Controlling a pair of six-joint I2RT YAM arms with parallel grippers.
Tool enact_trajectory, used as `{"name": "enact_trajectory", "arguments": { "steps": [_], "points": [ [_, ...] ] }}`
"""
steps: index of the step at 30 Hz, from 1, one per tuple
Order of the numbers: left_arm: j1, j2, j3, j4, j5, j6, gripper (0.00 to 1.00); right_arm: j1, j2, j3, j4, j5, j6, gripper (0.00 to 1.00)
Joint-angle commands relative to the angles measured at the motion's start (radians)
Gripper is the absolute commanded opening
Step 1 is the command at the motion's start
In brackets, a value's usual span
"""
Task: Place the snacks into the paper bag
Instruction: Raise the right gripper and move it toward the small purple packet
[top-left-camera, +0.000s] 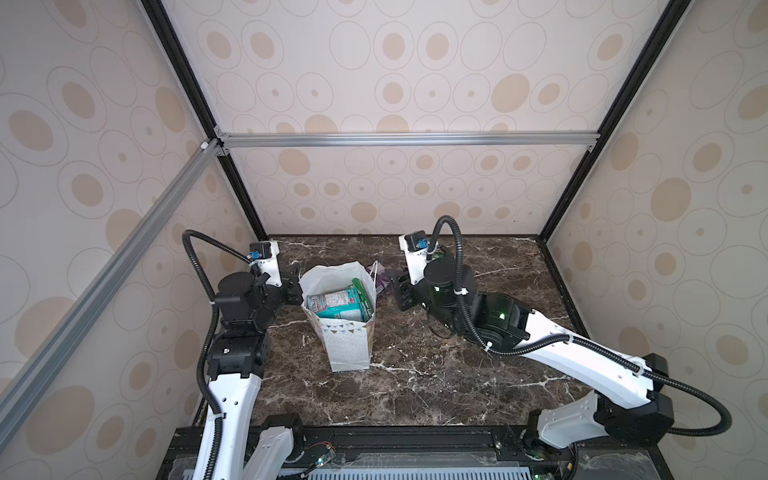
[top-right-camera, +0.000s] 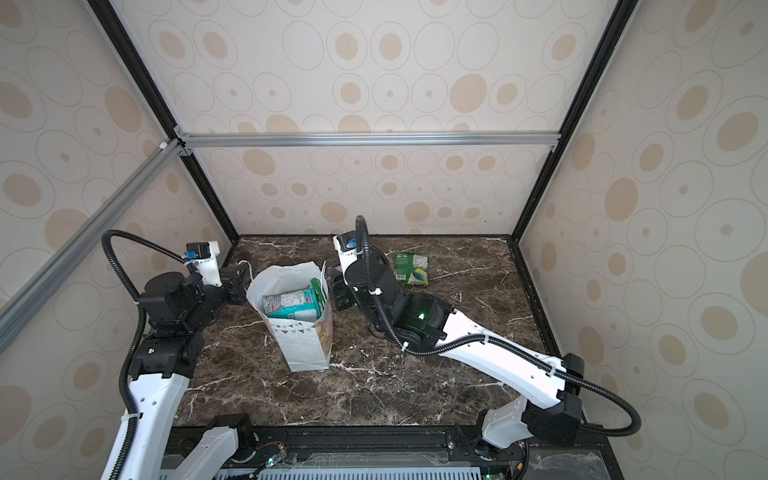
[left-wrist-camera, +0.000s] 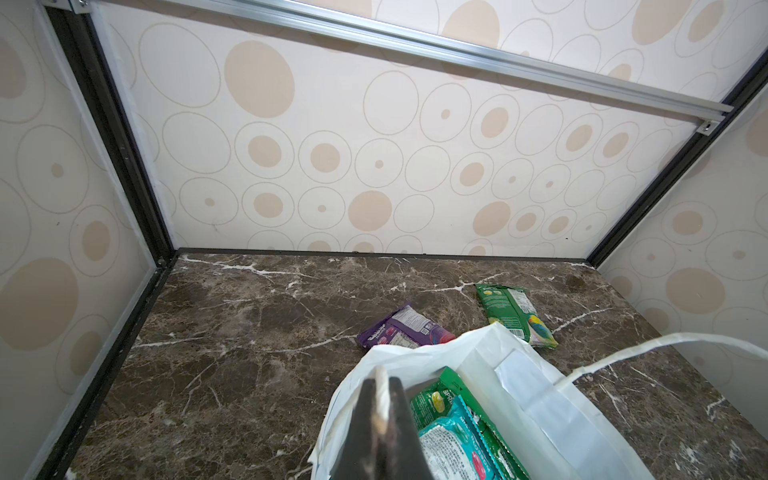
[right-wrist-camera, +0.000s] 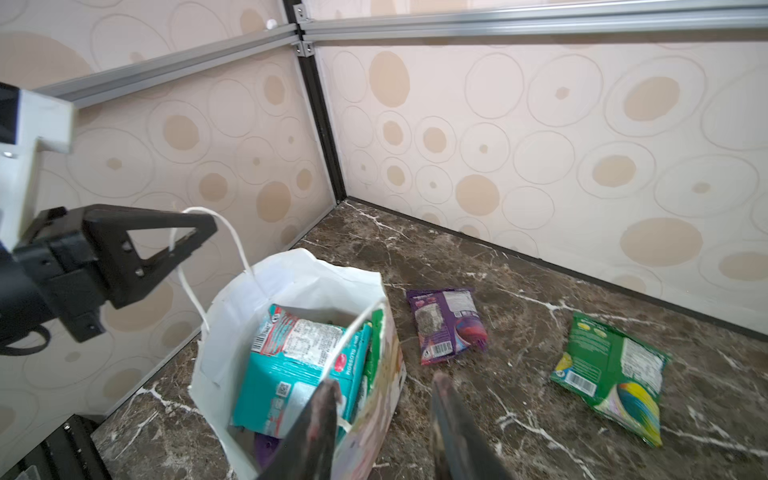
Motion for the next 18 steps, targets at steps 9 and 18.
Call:
{"name": "enact_trajectory", "arguments": {
  "steps": [9,18],
  "points": [
    [0.009,0.041,-0.023,0.034,-0.004,0.012,0.0,-0.174,-0.265,-0.365,-0.091,-0.079,0.204,0.45],
    [0.009,-0.021,-0.106,0.042,-0.015,0.011,0.0,-0.337,-0.314,-0.599,0.019,-0.341,0.238,0.5]
  ]
}}
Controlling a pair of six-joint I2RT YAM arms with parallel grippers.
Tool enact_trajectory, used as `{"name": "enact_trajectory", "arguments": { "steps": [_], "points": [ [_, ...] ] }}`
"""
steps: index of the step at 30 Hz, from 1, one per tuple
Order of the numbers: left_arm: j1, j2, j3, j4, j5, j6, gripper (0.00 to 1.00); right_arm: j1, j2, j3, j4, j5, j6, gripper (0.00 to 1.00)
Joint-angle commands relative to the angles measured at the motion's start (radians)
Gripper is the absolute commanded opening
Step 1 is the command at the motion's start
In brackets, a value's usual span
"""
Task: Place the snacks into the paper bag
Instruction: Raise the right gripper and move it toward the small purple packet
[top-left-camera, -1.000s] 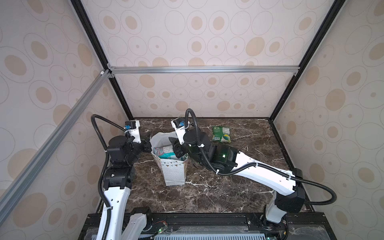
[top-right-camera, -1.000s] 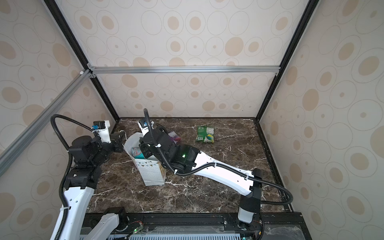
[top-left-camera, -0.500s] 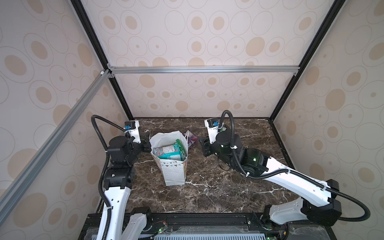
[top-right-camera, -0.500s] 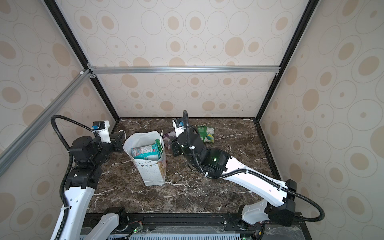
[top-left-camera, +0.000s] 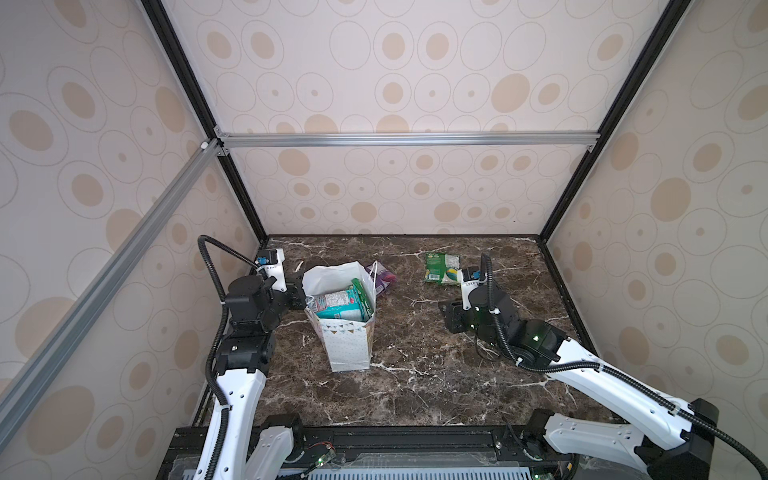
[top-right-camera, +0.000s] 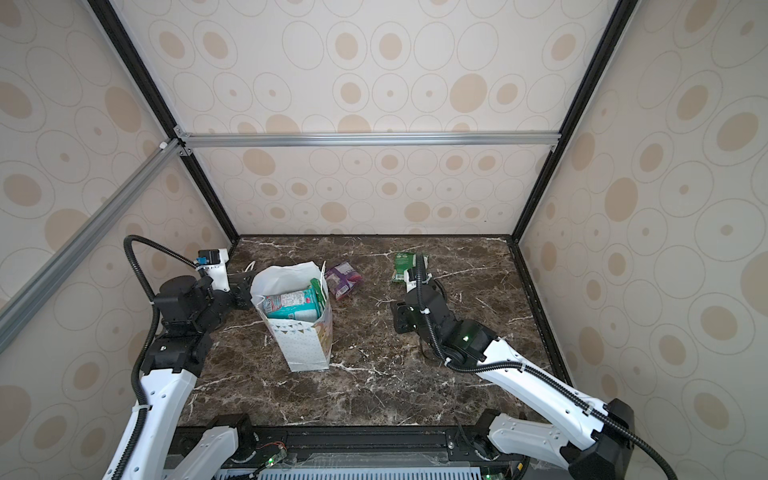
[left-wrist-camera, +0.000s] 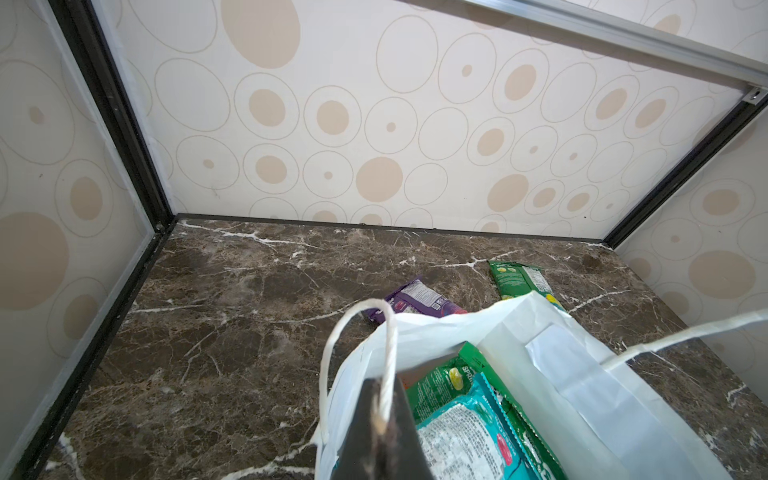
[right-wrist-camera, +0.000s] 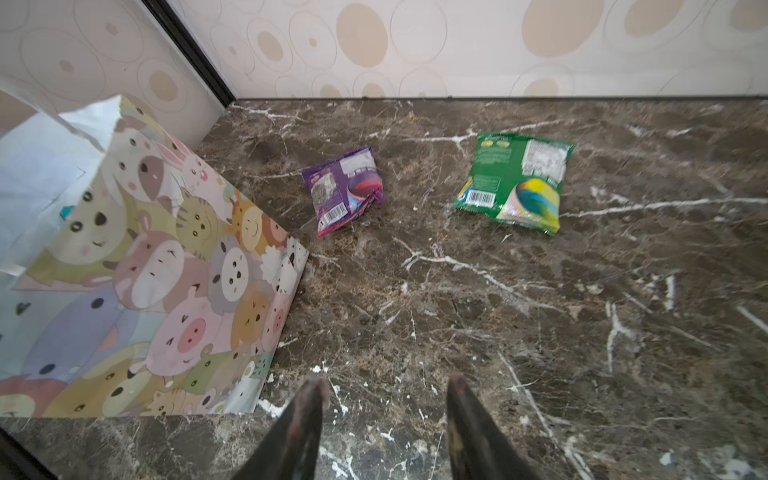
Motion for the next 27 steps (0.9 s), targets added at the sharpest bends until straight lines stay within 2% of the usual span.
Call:
{"name": "enact_trajectory", "arguments": {
  "steps": [1,3,10,16,20,27],
  "points": [
    [0.008,-0.034,-0.008,0.012,-0.009,0.005,0.0,-0.062,0.019,-0.042,0.068,-0.171,0.042,0.5],
    [0.009,-0.041,-0.014,0.014,-0.011,-0.001,0.0,-0.082,0.048,-0.045,0.086,-0.208,0.039,0.51],
    [0.008,-0.048,-0.013,0.026,0.028,-0.001,0.0,-0.096,0.203,-0.021,0.163,-0.231,-0.013,0.54],
    [0.009,-0.056,-0.005,0.025,0.014,0.005,0.0,-0.156,0.334,-0.069,0.448,-0.401,0.077,0.55],
    [0.011,-0.058,0.003,0.022,0.02,0.011,0.0,-0.181,0.451,-0.014,0.51,-0.481,0.088,0.59],
    [0.018,-0.079,0.001,0.022,0.024,0.012,0.0,-0.2,0.638,0.076,0.61,-0.542,0.122,0.64]
  ]
}}
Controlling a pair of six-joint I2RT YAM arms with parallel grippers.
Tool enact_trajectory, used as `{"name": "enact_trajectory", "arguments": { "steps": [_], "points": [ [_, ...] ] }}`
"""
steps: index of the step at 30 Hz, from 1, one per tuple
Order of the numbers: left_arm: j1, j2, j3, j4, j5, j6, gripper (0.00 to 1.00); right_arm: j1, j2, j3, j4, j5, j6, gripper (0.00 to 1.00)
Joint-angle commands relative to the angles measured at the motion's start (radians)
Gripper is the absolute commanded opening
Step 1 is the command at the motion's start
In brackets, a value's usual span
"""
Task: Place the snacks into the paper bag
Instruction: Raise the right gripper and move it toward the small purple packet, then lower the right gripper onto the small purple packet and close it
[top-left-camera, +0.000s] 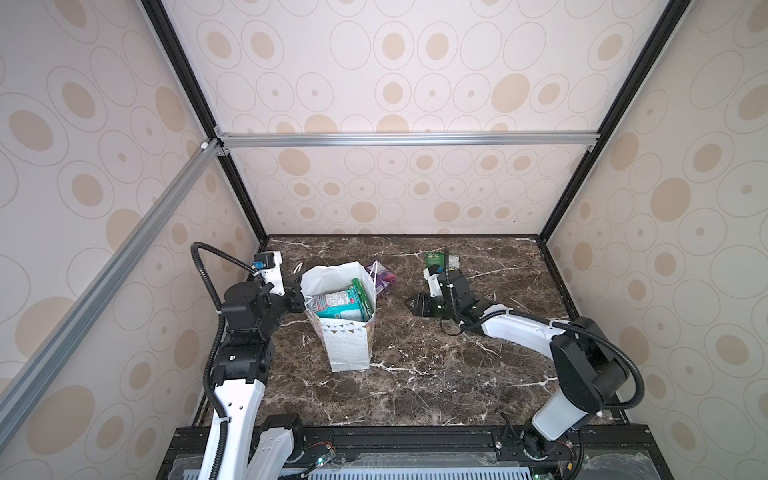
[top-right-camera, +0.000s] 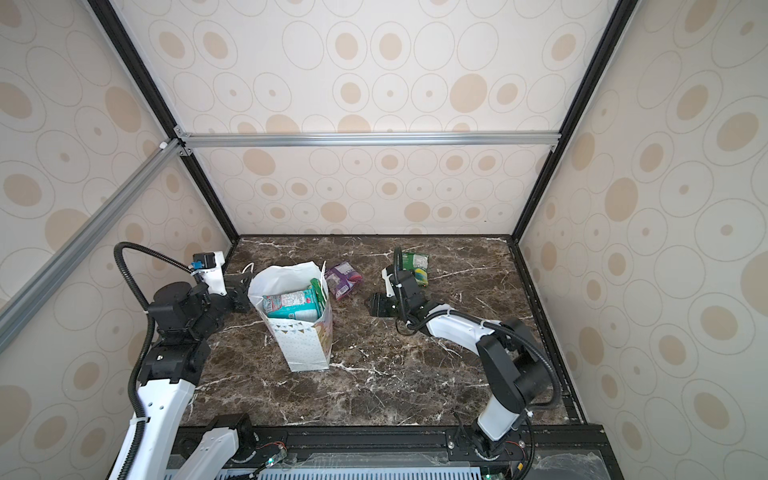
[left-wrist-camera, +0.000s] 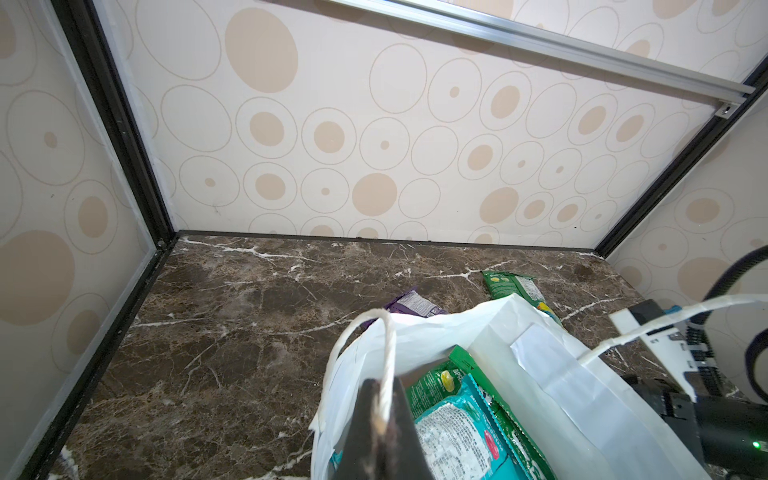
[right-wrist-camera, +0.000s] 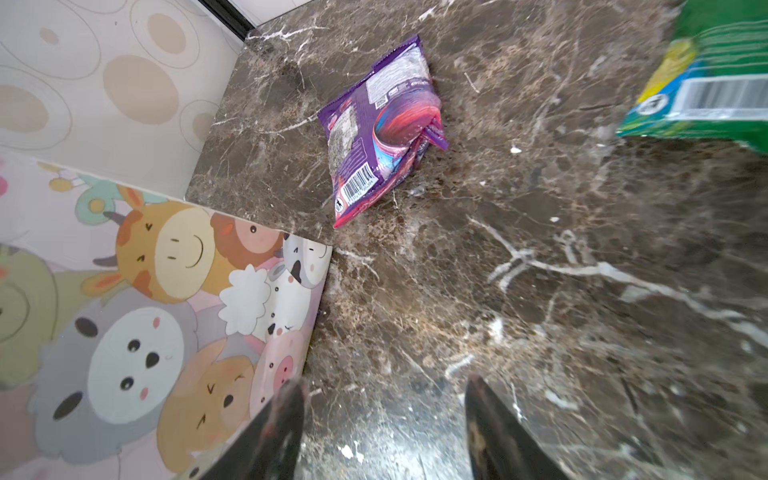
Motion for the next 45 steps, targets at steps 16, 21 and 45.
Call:
{"name": "enact_trajectory", "arguments": {
  "steps": [16,21,45],
  "points": [
    [0.024,-0.023,0.006,0.017,0.038,0.003,0.0,-0.051,0.361,0.212,0.357,-0.066,0.185,0.66],
    [0.03,-0.021,0.005,0.016,0.034,0.003,0.0,-0.055,0.403,0.249,0.34,-0.062,0.187,0.66],
    [0.049,-0.023,0.003,0.022,0.062,-0.005,0.0,-0.062,0.522,0.347,0.369,-0.073,0.268,0.67]
  ]
}}
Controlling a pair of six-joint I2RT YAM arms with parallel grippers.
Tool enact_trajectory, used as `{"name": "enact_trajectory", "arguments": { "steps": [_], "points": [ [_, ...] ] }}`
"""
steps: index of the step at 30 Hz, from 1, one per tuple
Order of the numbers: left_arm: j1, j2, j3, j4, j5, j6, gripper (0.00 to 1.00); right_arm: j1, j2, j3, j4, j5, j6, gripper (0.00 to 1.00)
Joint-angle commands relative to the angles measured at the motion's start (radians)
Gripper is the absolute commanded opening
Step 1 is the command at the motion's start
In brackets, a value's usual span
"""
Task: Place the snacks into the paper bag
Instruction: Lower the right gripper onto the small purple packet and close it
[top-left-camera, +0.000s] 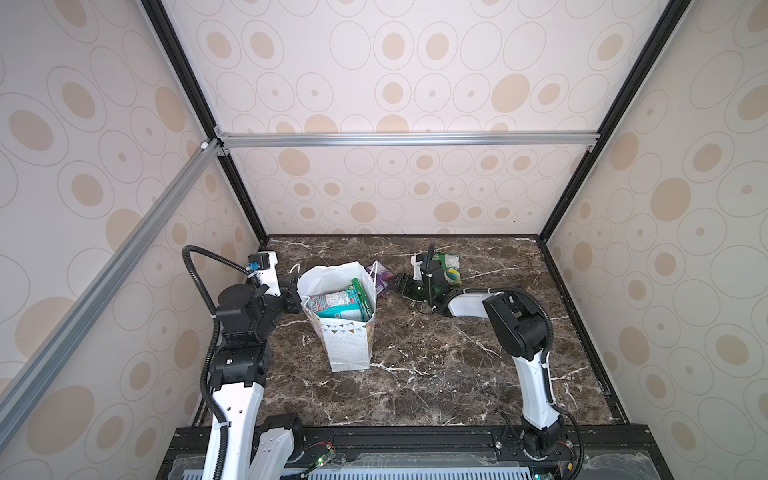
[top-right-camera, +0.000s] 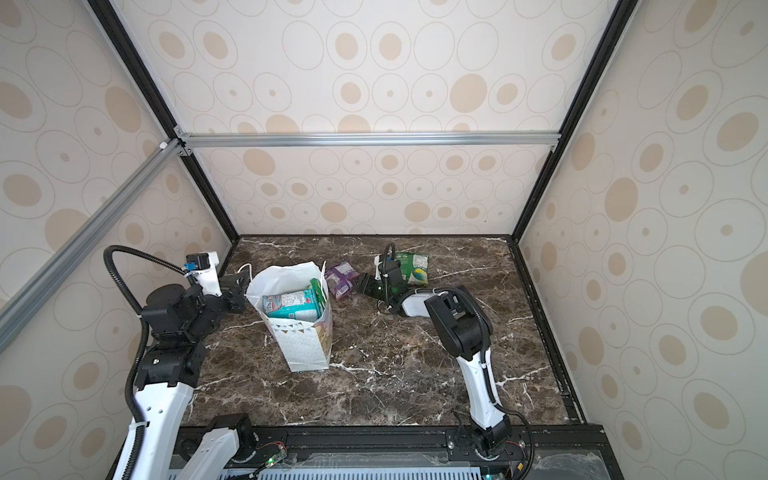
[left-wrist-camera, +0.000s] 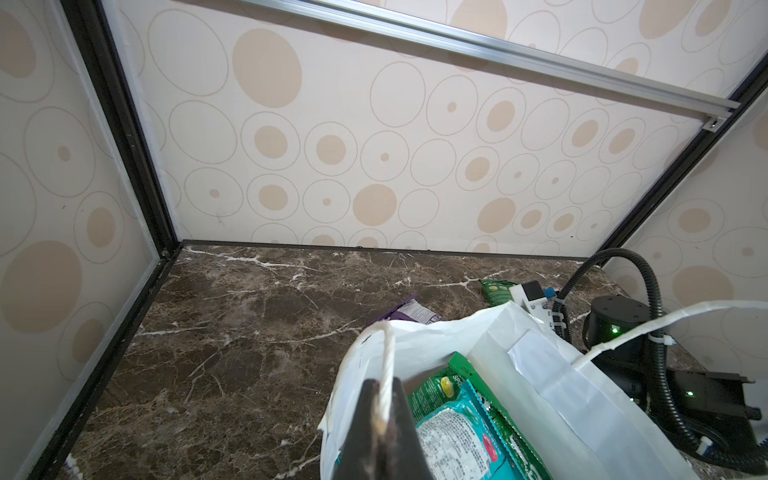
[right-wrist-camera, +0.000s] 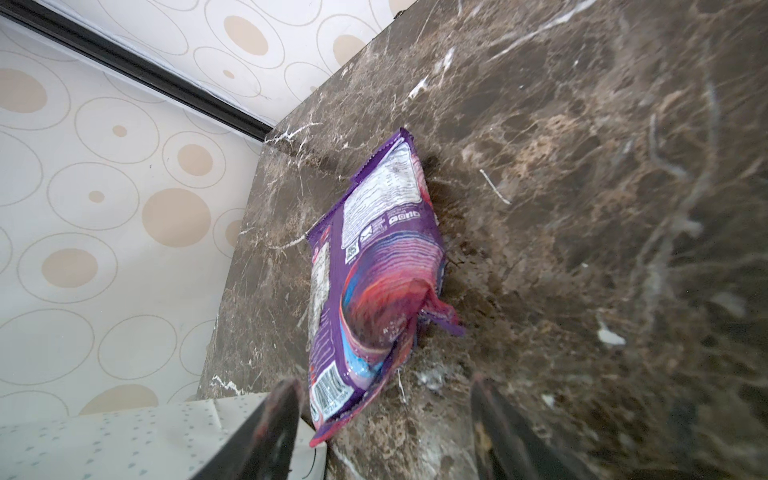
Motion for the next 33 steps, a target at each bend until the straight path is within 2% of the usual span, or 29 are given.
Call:
{"name": "enact_trajectory", "arguments": {
  "steps": [1,26,33],
  "points": [
    [0.011,-0.008,0.004,0.016,0.025,-0.005,0.0,-0.007,0.031,0.037,0.009,0.003,0.02,0.67],
    [0.047,0.014,0.001,0.04,0.083,-0.026,0.0,-0.012,0.103,0.133,-0.02,0.023,0.036,0.64],
    [0.054,0.011,-0.002,0.045,0.105,-0.028,0.0,-0.013,0.117,0.163,-0.097,0.054,0.025,0.64]
  ]
}}
